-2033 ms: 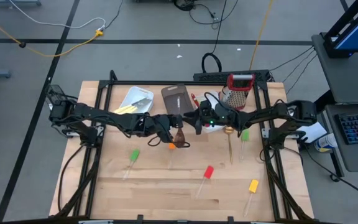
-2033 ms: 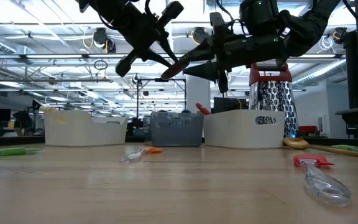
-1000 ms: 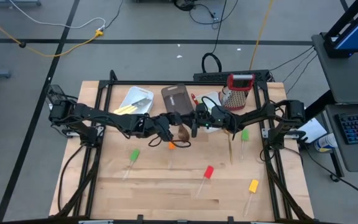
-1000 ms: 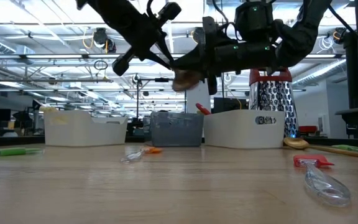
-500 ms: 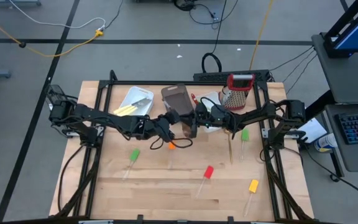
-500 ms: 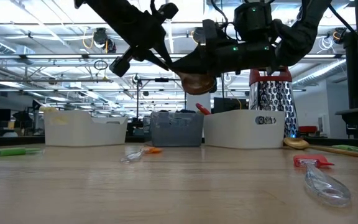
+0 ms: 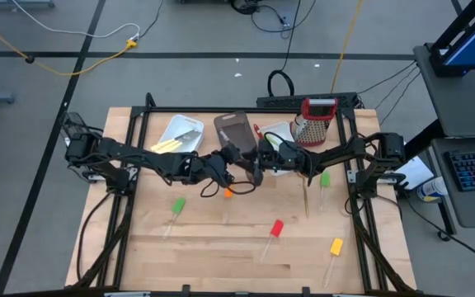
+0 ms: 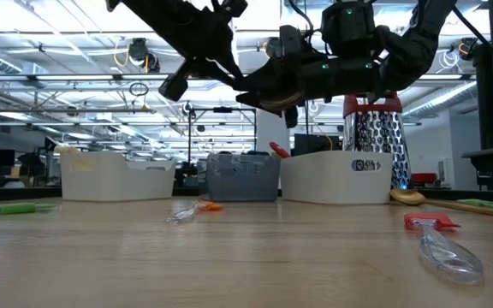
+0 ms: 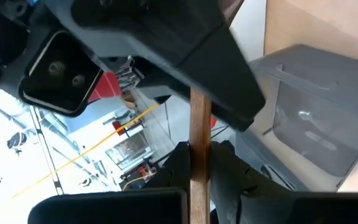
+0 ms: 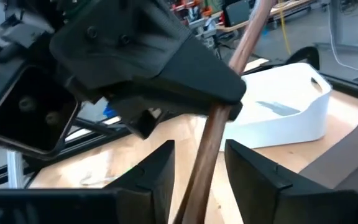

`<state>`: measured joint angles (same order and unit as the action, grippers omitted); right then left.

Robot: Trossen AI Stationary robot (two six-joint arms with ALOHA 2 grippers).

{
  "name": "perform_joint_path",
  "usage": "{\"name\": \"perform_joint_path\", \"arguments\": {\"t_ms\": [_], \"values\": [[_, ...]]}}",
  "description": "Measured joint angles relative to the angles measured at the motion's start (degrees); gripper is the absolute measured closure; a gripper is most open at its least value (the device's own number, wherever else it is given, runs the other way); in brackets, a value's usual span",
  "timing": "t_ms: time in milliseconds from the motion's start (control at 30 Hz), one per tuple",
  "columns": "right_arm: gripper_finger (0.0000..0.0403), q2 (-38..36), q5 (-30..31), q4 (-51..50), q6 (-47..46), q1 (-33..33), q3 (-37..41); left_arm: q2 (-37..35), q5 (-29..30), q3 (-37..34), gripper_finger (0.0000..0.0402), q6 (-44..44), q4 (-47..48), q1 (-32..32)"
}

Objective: Pick & Place Kitchen Items
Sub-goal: Put the wooden spoon into the right white bin

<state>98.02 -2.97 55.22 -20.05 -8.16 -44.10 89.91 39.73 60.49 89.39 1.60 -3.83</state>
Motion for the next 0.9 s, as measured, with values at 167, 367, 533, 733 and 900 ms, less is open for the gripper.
{"name": "perform_joint_path", "arguments": {"t_ms": [167,367,533,733,900], "values": [[0.0302,0.0,0.8,-0.1,1.4,0.0,0.0,0.0,-1.7,0.0,0.0371,0.8,0.4,0.0],[0.0359,0.0,0.7,-1.5,1.4,0.0,0.0,0.0,-2.3,0.0,0.0369,3.6,1.0,-0.2],[0.0361,0.0,0.8,-2.3,2.7,0.0,0.0,0.0,-3.3,-0.1,0.0353,-0.5,-0.1,-0.1],[0.0373,0.0,0.3,-2.6,2.8,-0.2,0.0,0.0,-3.5,-0.1,0.0321,-13.4,-0.2,-0.2],[0.0383,0.0,0.2,-2.5,1.4,-2.4,0.0,0.0,-2.1,-0.1,0.0315,-22.2,0.0,-0.2]]}}
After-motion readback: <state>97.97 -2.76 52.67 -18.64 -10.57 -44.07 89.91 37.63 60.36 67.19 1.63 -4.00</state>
